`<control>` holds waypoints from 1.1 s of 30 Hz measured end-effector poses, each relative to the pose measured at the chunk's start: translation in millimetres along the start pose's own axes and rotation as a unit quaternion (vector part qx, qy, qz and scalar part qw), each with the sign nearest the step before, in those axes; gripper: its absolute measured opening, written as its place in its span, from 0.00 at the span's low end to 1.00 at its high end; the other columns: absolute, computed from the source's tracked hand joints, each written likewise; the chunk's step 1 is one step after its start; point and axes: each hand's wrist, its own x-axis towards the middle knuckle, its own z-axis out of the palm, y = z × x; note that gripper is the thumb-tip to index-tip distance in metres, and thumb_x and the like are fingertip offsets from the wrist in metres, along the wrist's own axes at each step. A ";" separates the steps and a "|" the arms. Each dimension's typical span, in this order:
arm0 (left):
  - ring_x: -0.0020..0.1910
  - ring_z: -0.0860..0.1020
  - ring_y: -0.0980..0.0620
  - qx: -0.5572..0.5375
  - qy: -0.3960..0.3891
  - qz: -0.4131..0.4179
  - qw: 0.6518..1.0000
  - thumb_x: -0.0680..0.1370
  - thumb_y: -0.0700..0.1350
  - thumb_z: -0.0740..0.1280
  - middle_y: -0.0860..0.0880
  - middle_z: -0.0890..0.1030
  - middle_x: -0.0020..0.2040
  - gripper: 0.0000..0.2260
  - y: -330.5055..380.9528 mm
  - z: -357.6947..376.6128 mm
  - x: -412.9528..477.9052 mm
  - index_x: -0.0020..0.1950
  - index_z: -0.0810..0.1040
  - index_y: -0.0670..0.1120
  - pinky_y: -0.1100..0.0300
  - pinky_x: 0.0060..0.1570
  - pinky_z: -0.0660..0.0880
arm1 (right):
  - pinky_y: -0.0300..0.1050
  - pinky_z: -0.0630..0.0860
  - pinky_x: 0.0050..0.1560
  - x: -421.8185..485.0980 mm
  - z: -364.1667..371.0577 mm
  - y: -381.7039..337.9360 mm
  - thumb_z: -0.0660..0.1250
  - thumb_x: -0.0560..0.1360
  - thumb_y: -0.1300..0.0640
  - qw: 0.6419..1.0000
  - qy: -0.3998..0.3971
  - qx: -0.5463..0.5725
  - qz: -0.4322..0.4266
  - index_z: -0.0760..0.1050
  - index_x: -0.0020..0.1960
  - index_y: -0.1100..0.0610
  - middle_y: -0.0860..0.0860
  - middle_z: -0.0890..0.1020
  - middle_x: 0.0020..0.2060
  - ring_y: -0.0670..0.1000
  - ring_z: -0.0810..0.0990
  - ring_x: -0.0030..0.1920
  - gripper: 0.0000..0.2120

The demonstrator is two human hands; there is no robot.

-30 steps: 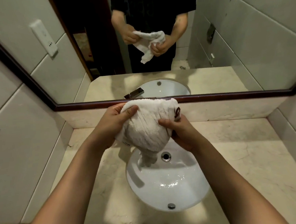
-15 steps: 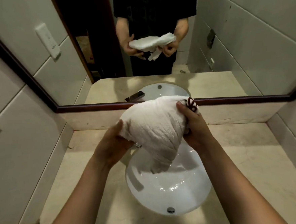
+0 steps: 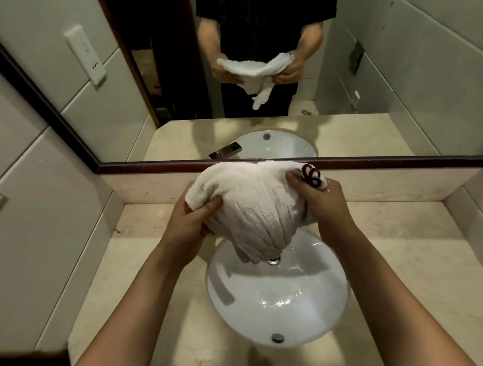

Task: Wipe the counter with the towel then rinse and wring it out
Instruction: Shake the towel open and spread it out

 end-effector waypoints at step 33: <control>0.57 0.82 0.43 0.174 0.001 0.178 0.969 0.83 0.32 0.64 0.33 0.83 0.58 0.38 50.7 -22.9 4.8 0.82 0.56 0.65 0.41 0.65 0.78 | 0.46 0.85 0.50 27.8 -103.9 16.8 0.84 0.63 0.55 0.963 -0.245 -0.104 0.032 0.87 0.54 0.59 0.60 0.88 0.53 0.54 0.87 0.50 0.21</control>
